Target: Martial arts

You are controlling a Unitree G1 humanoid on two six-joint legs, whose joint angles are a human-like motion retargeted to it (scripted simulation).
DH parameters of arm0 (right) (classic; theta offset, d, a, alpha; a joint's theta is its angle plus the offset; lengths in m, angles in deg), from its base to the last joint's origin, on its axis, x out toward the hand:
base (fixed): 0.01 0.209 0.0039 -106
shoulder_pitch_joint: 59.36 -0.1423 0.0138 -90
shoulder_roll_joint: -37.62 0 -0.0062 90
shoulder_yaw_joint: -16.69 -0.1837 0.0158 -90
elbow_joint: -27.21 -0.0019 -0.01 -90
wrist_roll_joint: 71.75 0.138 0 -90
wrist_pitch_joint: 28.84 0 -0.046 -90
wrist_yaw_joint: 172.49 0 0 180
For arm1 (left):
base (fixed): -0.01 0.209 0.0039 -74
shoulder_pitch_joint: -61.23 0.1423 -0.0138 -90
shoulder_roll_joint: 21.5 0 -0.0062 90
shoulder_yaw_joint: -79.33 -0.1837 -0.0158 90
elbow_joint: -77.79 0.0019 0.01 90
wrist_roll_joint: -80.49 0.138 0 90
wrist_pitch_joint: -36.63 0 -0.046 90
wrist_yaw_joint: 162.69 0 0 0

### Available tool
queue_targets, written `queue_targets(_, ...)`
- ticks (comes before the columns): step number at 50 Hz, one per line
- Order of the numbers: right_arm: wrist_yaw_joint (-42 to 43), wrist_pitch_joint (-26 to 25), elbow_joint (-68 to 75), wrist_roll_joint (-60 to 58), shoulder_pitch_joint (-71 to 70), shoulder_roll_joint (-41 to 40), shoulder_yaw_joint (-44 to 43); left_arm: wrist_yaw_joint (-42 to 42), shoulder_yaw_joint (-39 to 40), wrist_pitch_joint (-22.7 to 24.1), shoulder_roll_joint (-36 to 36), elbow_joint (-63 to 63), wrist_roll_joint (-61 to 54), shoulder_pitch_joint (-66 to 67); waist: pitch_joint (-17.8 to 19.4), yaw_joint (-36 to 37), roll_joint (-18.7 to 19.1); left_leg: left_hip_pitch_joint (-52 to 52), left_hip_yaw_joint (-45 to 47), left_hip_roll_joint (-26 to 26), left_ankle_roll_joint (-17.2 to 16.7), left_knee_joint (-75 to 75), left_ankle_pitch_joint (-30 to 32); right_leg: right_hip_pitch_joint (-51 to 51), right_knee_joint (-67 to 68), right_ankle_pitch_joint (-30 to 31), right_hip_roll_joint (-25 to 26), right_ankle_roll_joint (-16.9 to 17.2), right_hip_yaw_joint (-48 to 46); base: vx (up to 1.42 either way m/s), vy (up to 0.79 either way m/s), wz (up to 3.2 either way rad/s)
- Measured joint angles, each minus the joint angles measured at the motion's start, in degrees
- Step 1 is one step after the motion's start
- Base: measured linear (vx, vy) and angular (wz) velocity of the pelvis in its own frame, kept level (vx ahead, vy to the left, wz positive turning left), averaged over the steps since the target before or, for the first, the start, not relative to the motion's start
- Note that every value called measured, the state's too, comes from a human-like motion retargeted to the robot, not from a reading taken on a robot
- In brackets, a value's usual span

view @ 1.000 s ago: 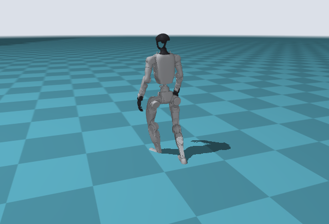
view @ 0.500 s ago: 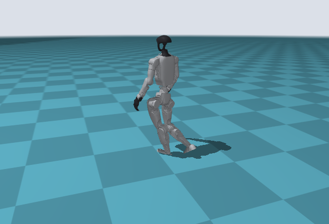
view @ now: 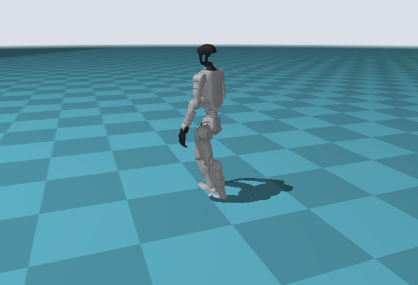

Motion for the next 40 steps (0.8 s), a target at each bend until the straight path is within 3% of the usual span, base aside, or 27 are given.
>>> queue_targets(4,-1.7,-0.3,1.6,-0.7,0.3,-0.5,0.5,-1.2,-0.1,0.1,0.5,0.2,1.3,0.4,-1.6,0.4,1.2,-1.5,-0.7,2.2,-0.7,0.4,-0.9,-2.1,-8.6,1.9,4.2,1.2,-1.2,0.13,-0.02,0.36)
queue_targets(10,-3.4,-0.7,2.9,-1.6,-1.2,-1.1,0.9,-2.4,-1.0,0.5,0.4,0.7,2.6,2.2,-2.9,1.7,0.3,-1.6,-2.4,2.3,-0.4,0.3,-1.3,-4.3,-14.6,2.7,6.3,2.4,-0.3,0.13,-0.02,0.33)
queue_targets(25,-5.3,-0.3,4.7,-2.1,-2.5,-1.3,2.2,-4.2,-1.8,1.5,-0.3,0.0,3.2,2.3,-5.4,4.6,0.9,0.4,-6.4,4.7,0.3,0.6,-3.3,-2.3,-18.7,6.5,9.9,1.3,0.2,0.18,-0.05,0.22)
queue_targets(33,-4.9,0.3,3.7,-1.5,-3.8,-1.2,3.1,-4.3,-2.3,2.0,-0.4,-0.5,2.9,2.0,-5.9,5.5,1.7,3.4,-7.3,7.1,-1.4,0.8,-3.1,1.6,-19.4,3.8,11.5,-0.8,-0.3,0.22,-0.06,0.18)
queue_targets(40,-4.2,0.8,2.4,-1.4,-5.1,-1.0,3.9,-4.1,-3.0,2.1,-0.6,-1.0,2.8,1.2,-5.7,5.4,2.8,4.9,-3.7,9.5,-4.8,4.5,-2.6,6.8,-21.3,-0.2,12.8,-3.1,-1.7,0.23,-0.07,0.24)
